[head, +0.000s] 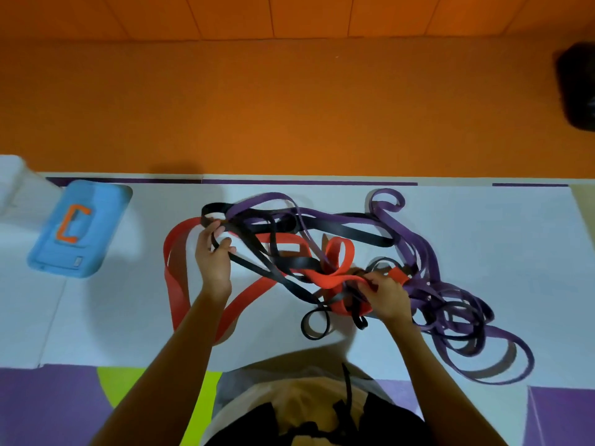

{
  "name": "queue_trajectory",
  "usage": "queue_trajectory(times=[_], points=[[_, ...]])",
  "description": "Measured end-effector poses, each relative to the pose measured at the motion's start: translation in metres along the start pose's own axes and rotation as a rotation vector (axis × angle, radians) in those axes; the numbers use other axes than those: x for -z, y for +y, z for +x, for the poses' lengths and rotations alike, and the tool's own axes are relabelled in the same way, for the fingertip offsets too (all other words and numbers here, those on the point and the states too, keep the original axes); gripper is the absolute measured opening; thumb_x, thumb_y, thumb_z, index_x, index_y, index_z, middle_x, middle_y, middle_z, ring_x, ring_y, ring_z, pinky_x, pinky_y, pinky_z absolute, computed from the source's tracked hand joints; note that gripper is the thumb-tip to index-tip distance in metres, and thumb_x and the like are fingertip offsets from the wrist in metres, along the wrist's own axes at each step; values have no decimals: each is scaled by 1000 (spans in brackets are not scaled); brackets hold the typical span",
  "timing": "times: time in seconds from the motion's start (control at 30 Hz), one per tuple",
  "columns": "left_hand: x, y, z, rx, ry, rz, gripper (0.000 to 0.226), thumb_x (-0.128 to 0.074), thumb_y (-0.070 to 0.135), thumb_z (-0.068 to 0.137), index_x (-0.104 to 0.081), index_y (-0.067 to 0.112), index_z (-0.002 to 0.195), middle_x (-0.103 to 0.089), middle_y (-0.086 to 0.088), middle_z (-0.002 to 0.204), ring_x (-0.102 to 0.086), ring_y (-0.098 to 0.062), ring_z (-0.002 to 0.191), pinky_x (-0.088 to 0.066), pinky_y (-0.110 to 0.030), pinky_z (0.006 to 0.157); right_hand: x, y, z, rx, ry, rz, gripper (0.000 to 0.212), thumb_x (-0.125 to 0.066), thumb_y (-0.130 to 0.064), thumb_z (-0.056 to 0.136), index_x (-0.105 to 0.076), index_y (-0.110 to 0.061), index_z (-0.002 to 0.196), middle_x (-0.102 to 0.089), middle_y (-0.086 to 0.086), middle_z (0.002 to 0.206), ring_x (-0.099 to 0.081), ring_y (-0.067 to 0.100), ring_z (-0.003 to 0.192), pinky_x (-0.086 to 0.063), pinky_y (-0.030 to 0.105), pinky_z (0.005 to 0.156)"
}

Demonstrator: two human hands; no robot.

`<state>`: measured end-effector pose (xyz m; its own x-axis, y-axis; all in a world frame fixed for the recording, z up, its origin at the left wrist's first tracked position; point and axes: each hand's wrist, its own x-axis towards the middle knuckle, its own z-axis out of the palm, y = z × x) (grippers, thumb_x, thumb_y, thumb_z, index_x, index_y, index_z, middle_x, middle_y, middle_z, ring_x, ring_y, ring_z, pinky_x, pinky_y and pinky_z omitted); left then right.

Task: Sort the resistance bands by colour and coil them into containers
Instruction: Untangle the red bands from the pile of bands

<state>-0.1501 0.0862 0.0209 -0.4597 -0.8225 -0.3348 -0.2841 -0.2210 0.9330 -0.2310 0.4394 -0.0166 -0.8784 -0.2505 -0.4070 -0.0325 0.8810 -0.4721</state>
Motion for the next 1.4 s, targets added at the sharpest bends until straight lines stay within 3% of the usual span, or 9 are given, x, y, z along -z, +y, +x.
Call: queue_trajectory(times=[0.23,0.4,0.53,0.6,0.67,0.77,0.87,1.23,1.4], points=[[5,-18,3,320,90,-4,59,-64,25,106,-35,17,156,-60,-16,129,-62,-29,113,-53,-51,103,7,-5,-1,-93,236,438,7,-73,-27,98,-76,-22,101,-74,-11,97,-71,20,94,-50,31,77],[25,-53,-13,554,198,102,36,-37,15,114,-51,-6,139,-62,-25,133,-61,-40,127,-51,-50,108,16,-24,0,-118,321,606,10,-79,-25,94,-75,-19,101,-76,-11,94,-74,11,83,-59,33,81],[46,-74,-43,406,27,506,34,-40,19,112,-51,-5,133,-61,-28,130,-62,-43,117,-53,-56,101,21,-27,1,-64,301,669,16,-81,-5,89,-75,-15,100,-77,-7,99,-74,15,95,-57,27,92],[57,-77,-59,287,-103,679,38,-48,41,111,-56,7,126,-66,-20,119,-64,-36,104,-52,-48,93,22,-24,-1,-24,266,651,22,-77,0,90,-75,-11,109,-75,-1,110,-70,19,106,-54,27,100],[69,-74,-77,220,-274,784,46,-57,62,101,-56,20,121,-70,-9,105,-69,-33,97,-56,-45,87,24,-22,-4,14,254,583,27,-76,1,91,-74,-13,114,-71,1,121,-66,19,115,-50,14,95],[88,-81,-89,82,-454,917,42,-81,49,89,-61,25,117,-75,3,100,-75,-22,92,-61,-39,81,25,-16,-10,110,349,382,29,-77,6,86,-76,-10,110,-65,10,126,-61,28,118,-47,18,84],[101,-82,-86,4,-441,942,32,-88,34,86,-73,26,113,-78,7,99,-75,-18,94,-59,-37,79,23,-10,-20,113,393,249,25,-74,4,88,-76,-10,109,-66,11,122,-64,30,109,-39,19,92],[144,-62,-64,-283,-247,1297,6,-66,28,99,-72,30,97,-72,3,97,-72,-33,92,-53,-39,74,-9,-27,-47,371,84,68,28,-69,5,92,-75,-11,114,-74,7,104,-68,31,99,-59,43,86],[145,-55,-67,-342,-166,1267,22,-67,19,98,-74,33,115,-72,-3,102,-72,-36,94,-53,-41,73,-38,-80,-43,672,-102,-185,42,-72,-12,95,-67,-14,137,-63,6,138,-62,29,127,-54,42,106]])
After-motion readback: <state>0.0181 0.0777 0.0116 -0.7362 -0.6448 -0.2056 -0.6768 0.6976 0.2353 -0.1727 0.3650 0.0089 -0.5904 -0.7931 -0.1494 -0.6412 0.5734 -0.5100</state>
